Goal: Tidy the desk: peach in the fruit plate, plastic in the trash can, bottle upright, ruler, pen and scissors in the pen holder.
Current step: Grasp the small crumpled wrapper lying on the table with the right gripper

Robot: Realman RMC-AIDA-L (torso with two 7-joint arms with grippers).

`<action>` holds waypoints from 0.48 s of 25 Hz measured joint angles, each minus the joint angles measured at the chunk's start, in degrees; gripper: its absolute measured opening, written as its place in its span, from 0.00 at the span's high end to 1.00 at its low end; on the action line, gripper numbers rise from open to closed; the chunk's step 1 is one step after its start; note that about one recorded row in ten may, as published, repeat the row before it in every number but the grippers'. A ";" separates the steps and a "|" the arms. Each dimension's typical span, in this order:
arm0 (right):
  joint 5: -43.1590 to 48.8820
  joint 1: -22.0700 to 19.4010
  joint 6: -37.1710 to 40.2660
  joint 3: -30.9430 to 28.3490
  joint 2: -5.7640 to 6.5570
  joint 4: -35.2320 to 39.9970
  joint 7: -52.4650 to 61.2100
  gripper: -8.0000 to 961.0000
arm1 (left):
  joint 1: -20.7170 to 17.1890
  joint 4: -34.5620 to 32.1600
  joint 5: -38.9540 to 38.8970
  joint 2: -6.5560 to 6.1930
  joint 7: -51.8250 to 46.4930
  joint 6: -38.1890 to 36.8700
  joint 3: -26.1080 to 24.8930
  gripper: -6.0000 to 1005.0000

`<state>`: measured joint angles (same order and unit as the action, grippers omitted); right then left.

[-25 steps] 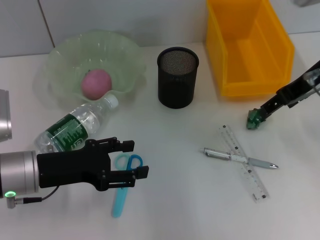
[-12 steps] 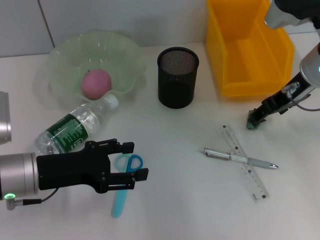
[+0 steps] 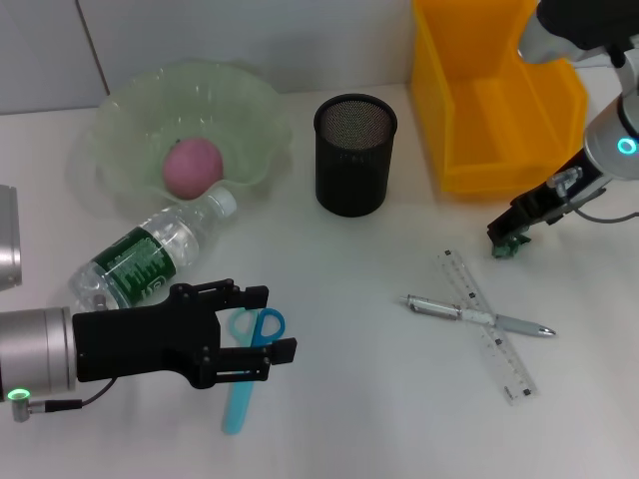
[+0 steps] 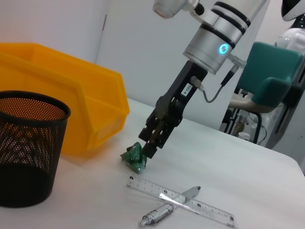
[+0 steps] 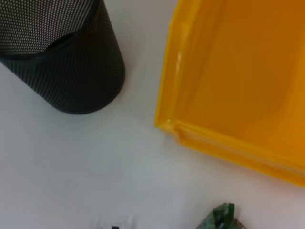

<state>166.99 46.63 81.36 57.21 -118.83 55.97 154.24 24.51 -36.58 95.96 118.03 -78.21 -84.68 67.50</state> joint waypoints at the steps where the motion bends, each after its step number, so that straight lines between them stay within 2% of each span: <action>1: -0.07 0.29 -1.04 0.00 0.00 -1.12 0.00 0.20 | 0.00 0.00 0.00 0.00 0.00 -0.02 0.00 0.22; 12: 0.17 2.58 -5.79 0.01 0.15 -7.20 -0.01 0.21 | -0.09 -0.03 -0.29 -0.08 -0.01 -0.04 0.00 0.22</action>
<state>167.16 49.21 75.57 57.22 -118.67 48.77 154.24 24.42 -36.60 95.67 117.96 -78.22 -84.73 67.50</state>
